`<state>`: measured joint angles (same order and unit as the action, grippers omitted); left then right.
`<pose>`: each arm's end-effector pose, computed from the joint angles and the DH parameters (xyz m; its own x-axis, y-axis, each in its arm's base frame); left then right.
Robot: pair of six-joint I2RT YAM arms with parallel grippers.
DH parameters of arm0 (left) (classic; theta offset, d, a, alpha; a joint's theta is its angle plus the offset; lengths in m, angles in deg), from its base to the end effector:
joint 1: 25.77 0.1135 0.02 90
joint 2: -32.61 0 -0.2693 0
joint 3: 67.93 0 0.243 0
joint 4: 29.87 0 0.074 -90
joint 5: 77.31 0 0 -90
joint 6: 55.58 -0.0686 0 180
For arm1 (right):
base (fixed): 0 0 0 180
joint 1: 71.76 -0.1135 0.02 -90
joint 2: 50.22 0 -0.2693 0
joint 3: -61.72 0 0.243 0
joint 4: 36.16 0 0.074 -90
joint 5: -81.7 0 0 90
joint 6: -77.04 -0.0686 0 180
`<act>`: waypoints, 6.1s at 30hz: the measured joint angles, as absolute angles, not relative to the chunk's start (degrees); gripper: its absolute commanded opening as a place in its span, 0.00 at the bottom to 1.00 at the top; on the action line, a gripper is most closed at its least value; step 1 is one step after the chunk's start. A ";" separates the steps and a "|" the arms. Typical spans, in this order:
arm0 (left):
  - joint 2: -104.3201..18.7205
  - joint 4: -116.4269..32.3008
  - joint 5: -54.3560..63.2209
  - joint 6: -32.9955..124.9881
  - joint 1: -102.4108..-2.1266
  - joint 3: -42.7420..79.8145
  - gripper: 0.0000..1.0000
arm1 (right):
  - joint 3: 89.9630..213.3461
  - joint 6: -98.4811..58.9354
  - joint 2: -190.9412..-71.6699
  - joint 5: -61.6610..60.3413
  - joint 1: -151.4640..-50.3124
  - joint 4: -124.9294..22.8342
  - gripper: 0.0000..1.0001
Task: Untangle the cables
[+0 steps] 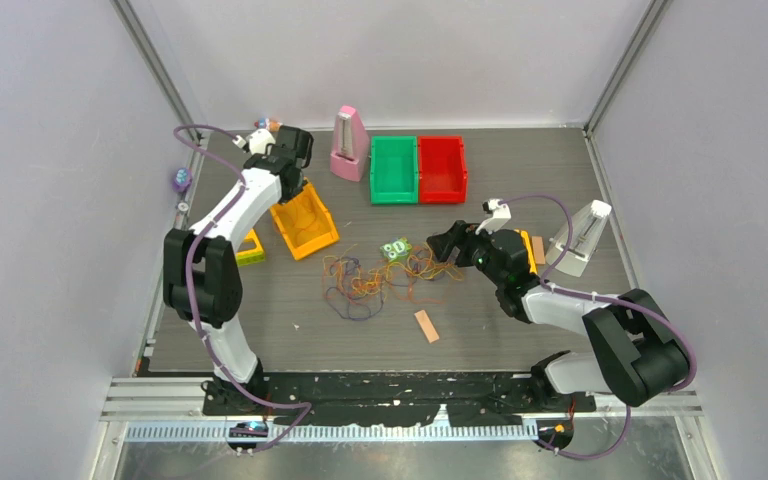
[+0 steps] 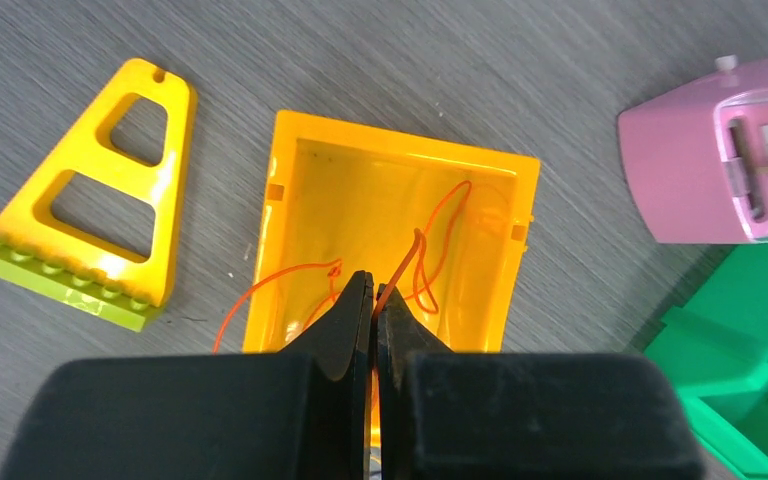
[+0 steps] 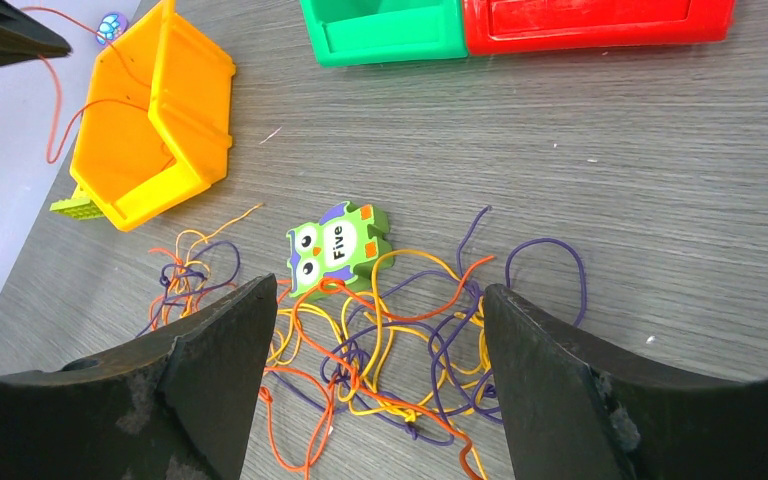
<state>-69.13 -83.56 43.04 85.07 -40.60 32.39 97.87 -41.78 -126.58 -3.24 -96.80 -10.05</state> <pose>0.3897 -0.0673 0.2619 -0.4575 -0.5692 -0.6832 -0.6503 0.7382 -0.1795 0.2512 0.1240 0.1837 -0.4340 0.3273 -0.8394 -0.3309 0.8087 0.4864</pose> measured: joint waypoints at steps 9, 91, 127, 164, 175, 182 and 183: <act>-74.31 -82.08 43.76 88.28 -41.78 32.34 0.00 | 97.87 -41.80 -126.58 -3.26 -96.80 -10.05 0.81; -45.37 -10.91 -1.48 56.50 -59.53 -19.92 0.76 | 99.20 -31.22 -111.19 -13.14 -99.97 -37.57 0.05; -29.33 5.33 -3.67 52.87 -63.22 -31.85 0.82 | 131.37 -29.36 -113.16 1.68 -113.50 -66.72 0.05; -35.16 -23.61 -0.28 53.77 -65.98 -13.32 0.00 | 109.17 -28.20 -98.26 -12.14 -113.23 -45.96 0.94; -28.60 -48.94 7.09 61.51 -60.10 8.78 0.00 | 105.60 -25.56 -113.84 -11.20 -112.89 -32.15 0.92; -29.17 -60.26 6.37 63.24 -55.20 21.04 0.00 | 107.05 -26.06 -126.10 -4.14 -112.91 -22.62 0.90; -29.54 -61.69 5.89 63.61 -54.30 23.62 0.00 | 108.27 -26.43 -129.07 -4.12 -112.89 -22.57 0.90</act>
<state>-29.54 -61.69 5.89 63.61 -54.30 23.62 108.27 -26.43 -129.07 -4.12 -112.89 -22.57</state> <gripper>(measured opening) 0.006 0.905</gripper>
